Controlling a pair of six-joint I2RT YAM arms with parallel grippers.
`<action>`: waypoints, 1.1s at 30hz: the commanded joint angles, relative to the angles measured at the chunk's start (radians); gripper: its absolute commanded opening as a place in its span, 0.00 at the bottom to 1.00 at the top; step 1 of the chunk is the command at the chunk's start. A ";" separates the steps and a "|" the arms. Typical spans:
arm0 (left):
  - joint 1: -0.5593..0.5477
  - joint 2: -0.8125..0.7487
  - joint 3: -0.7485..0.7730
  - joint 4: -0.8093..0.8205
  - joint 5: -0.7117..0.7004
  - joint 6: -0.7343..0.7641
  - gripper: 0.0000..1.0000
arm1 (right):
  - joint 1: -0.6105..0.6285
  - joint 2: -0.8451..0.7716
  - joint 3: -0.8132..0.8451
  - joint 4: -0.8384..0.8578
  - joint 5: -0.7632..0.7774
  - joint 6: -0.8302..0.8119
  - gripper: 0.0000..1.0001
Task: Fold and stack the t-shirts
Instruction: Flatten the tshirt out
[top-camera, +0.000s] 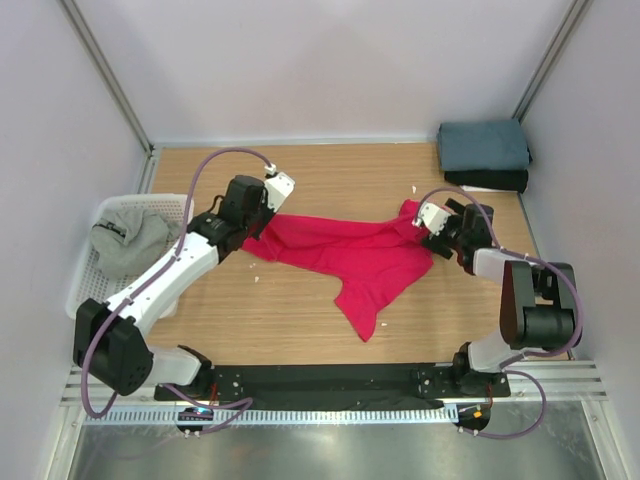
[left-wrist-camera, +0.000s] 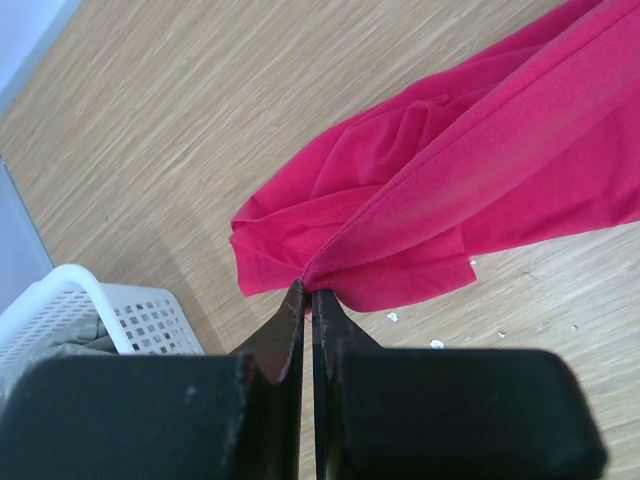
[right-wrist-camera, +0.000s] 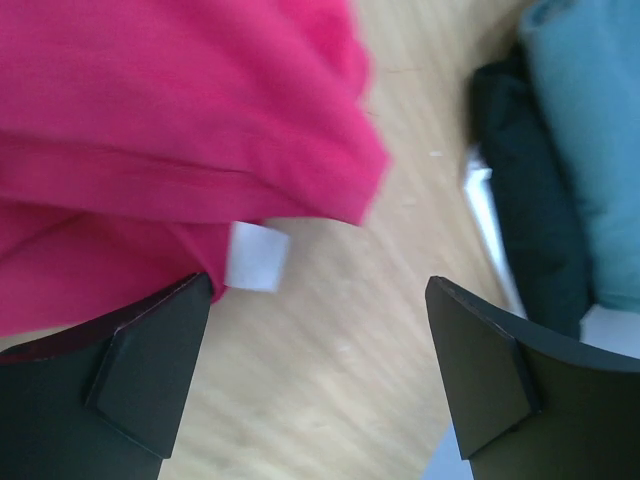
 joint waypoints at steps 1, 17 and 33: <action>-0.001 0.016 0.011 0.040 -0.037 0.013 0.00 | -0.056 0.053 0.122 0.103 -0.075 -0.051 0.95; 0.001 0.067 0.025 0.034 -0.014 0.003 0.00 | -0.081 -0.066 0.383 -0.514 -0.406 0.108 0.96; 0.001 0.031 0.014 0.033 0.000 -0.003 0.00 | 0.058 0.116 0.505 -0.773 -0.434 0.186 0.80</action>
